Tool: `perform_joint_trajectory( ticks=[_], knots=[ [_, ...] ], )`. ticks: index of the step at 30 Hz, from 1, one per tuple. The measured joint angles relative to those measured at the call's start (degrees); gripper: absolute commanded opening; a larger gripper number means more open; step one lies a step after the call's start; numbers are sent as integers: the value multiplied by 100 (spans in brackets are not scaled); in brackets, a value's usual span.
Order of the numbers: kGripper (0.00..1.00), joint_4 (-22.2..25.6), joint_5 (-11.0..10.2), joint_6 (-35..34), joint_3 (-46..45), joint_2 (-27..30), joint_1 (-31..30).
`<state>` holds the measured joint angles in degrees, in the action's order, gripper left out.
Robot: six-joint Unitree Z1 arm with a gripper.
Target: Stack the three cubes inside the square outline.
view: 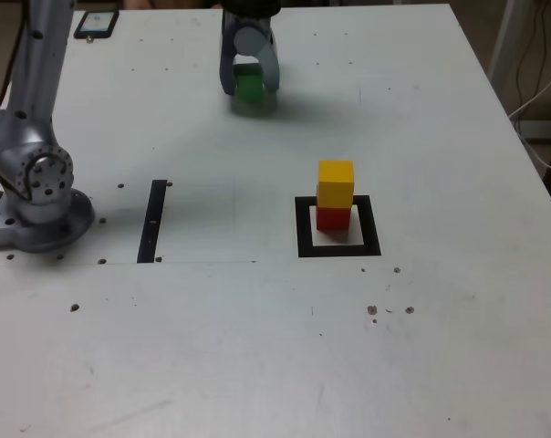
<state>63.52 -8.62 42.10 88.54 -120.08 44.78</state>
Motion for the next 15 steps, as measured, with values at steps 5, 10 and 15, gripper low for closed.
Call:
perform_joint_trajectory(
  ticks=[5, 10, 15],
  knots=[
    [33, 328, 40, 0, 216, 264, -47],
    [33, 632, 47, -2, 359, 557, -278],
    [33, 1023, 47, -176, 553, 1036, -752]
  ],
)
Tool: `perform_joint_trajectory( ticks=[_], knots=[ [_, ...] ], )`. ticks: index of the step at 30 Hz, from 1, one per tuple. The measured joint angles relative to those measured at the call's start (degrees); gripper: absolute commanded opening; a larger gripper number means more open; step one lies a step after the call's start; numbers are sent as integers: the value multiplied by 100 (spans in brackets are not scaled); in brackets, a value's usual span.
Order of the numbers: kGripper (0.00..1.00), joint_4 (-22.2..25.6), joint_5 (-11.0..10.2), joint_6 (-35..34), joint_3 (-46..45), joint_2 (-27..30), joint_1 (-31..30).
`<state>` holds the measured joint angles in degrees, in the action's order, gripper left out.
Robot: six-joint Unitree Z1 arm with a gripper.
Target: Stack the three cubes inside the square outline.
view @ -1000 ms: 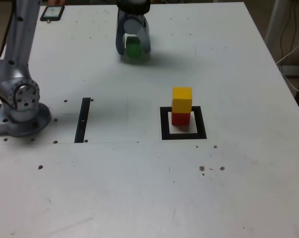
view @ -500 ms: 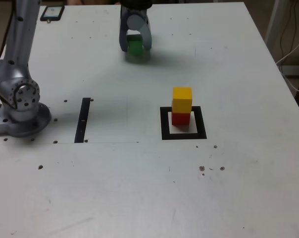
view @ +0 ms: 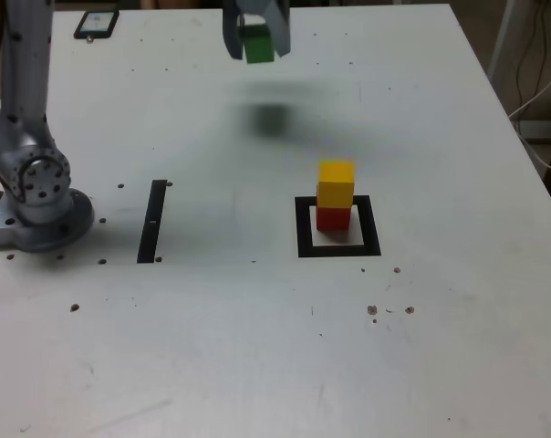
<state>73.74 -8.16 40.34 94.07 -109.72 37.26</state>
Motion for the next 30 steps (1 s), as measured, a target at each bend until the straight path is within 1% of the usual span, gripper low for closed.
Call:
perform_joint_trajectory(
  ticks=[3, 7, 10, 13, 17, 18, 21, 23, 30],
  knots=[
    [33, 278, 0, -203, 182, 216, -370],
    [33, 758, -11, -644, 428, 344, -933],
    [33, 1023, -25, -1076, 522, 377, -1408],
    [33, 1177, -51, -1585, 593, 408, -1957],
    [33, 1299, -77, -2223, 614, 430, -2609],
    [33, 1308, -77, -2268, 615, 432, -2694],
    [33, 1363, -93, -2857, 648, 442, -3202],
    [33, 1364, -91, -3122, 689, 443, -3517],
    [33, 1369, -64, -3606, 832, 373, -3905]
  ],
)
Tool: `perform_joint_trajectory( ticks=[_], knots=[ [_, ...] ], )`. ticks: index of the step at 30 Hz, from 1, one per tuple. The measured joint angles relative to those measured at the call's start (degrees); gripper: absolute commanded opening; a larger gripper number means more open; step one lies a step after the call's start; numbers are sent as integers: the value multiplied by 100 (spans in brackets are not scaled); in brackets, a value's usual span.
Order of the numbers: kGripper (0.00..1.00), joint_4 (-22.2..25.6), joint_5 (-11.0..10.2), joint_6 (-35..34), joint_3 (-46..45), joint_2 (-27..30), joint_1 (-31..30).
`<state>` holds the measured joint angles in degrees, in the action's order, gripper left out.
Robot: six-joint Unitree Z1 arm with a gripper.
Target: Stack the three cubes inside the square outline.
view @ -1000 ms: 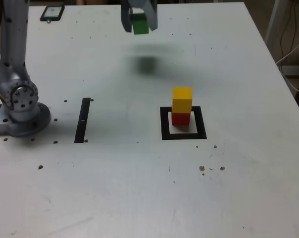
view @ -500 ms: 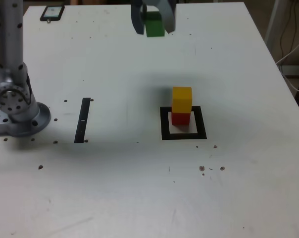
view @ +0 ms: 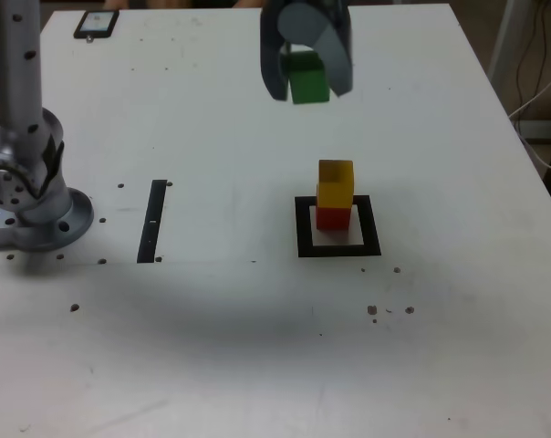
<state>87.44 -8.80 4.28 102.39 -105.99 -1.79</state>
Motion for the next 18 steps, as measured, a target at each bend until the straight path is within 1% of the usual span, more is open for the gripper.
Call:
perform_joint_trajectory(
  ticks=[4, 9, 18],
  knots=[
    [33, 0, 27, -225, 86, -203, -137],
    [33, 0, 161, -422, 121, -406, -310],
    [33, -11, 132, -642, 53, -519, -552]
  ],
)
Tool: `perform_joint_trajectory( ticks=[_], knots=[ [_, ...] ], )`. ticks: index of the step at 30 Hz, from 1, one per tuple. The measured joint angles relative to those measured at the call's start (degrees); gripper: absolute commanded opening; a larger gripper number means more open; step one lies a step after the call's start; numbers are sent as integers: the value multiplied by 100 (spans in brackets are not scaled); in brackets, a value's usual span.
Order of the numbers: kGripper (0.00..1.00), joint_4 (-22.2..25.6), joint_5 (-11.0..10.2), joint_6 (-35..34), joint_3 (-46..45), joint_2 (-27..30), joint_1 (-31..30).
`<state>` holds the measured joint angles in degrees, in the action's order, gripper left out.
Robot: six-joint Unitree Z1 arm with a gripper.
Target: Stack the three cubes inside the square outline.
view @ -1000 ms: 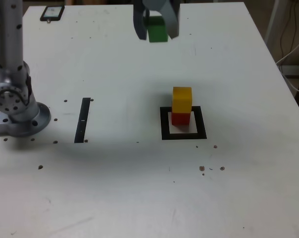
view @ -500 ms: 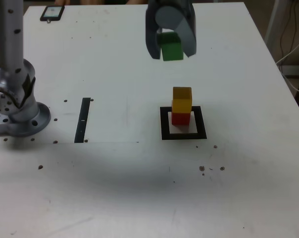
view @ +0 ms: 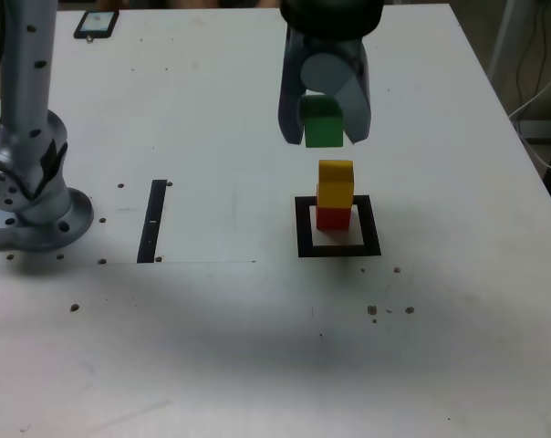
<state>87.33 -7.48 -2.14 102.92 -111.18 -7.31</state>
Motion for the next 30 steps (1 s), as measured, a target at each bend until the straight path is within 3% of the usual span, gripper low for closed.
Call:
perform_joint_trajectory(
  ticks=[13, 19, 24, 30],
  knots=[
    [34, -191, 18, -68, -270, -145, -205],
    [34, -413, -101, -68, -351, -250, -205],
    [41, -479, -158, -67, -353, -311, -187],
    [57, -479, -173, -65, -373, -367, -179]
  ],
)
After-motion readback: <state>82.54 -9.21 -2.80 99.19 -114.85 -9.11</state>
